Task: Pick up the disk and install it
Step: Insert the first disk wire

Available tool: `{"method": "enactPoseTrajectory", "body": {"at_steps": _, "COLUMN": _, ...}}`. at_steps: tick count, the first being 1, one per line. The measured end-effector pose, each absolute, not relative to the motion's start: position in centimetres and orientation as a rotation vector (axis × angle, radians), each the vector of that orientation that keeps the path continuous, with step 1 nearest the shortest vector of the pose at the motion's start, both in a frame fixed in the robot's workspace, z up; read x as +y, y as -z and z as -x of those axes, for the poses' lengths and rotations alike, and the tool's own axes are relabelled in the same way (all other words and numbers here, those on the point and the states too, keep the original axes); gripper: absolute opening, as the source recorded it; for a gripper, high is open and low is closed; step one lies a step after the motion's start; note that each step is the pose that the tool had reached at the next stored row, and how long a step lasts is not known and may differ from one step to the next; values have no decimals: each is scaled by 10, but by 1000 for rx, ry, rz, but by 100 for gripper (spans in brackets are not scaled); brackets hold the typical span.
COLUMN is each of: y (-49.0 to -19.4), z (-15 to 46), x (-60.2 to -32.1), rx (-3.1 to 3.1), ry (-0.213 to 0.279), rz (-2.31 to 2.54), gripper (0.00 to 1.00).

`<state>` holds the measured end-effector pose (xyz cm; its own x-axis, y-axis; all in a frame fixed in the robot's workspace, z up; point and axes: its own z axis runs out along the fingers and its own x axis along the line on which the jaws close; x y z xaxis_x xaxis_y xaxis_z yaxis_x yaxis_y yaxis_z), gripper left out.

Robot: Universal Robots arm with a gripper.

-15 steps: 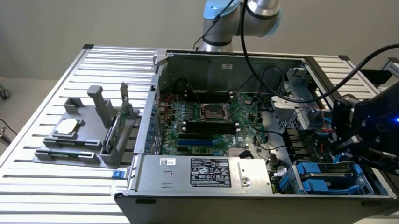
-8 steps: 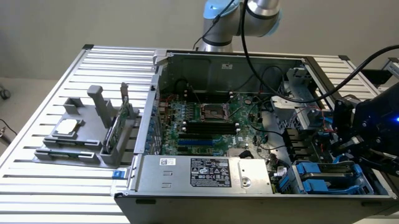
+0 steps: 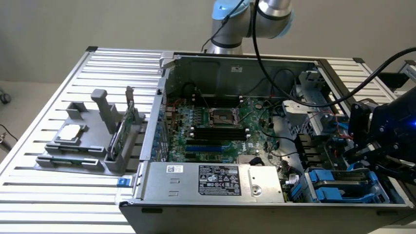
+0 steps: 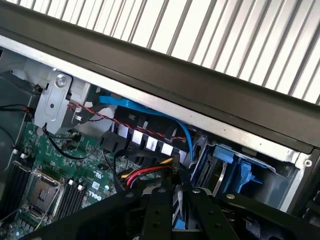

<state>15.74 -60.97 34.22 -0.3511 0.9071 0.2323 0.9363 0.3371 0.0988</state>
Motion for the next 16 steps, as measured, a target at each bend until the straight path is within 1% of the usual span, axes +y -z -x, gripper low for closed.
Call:
{"method": "enactPoseTrajectory", "body": {"at_steps": 10, "y": -348, "z": -153, "x": -620, "rx": -2446, "ry": 325, "rz": 1718, "gripper": 18}}
{"method": "enactPoseTrajectory", "body": {"at_steps": 16, "y": -348, "z": -152, "x": -622, "rx": -2431, "ry": 327, "rz": 1743, "gripper": 18}}
